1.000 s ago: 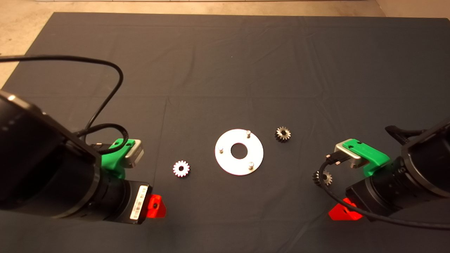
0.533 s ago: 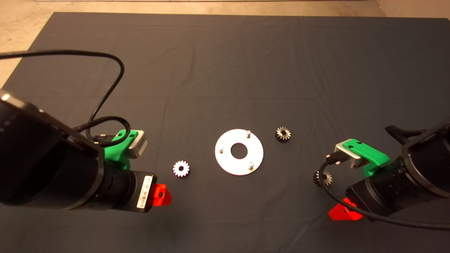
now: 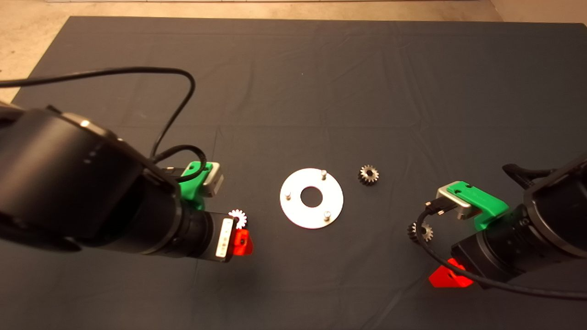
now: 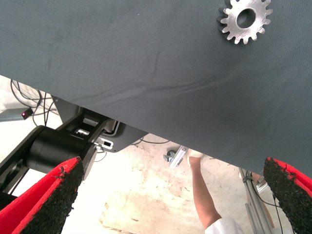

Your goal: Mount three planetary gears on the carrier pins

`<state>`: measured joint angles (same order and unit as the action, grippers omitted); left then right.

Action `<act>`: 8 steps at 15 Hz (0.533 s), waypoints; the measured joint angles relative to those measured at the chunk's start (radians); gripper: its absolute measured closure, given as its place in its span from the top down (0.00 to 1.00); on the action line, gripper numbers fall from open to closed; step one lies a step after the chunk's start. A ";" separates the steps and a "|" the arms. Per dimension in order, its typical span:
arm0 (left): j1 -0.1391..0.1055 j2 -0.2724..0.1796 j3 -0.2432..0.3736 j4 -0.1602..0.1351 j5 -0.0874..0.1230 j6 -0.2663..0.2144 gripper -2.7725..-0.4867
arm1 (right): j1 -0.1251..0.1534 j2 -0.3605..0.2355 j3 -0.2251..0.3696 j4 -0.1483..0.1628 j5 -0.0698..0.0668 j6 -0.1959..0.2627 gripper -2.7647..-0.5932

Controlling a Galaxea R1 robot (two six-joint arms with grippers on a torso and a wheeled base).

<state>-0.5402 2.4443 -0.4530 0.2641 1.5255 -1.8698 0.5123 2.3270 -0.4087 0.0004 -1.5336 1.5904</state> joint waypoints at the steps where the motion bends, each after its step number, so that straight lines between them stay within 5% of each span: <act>1: 0.016 0.017 -0.024 0.015 0.000 0.009 1.00 | 0.000 0.000 0.000 0.000 0.000 0.000 0.99; 5: 0.126 0.089 -0.099 0.079 0.000 0.028 1.00 | 0.000 0.001 0.000 0.000 0.000 0.000 0.99; 8: 0.174 0.100 -0.126 0.112 0.000 0.035 1.00 | 0.000 0.000 0.000 0.000 0.000 0.000 0.99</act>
<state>-0.3663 2.5440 -0.5788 0.3757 1.5253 -1.8347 0.5128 2.3274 -0.4087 0.0009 -1.5340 1.5904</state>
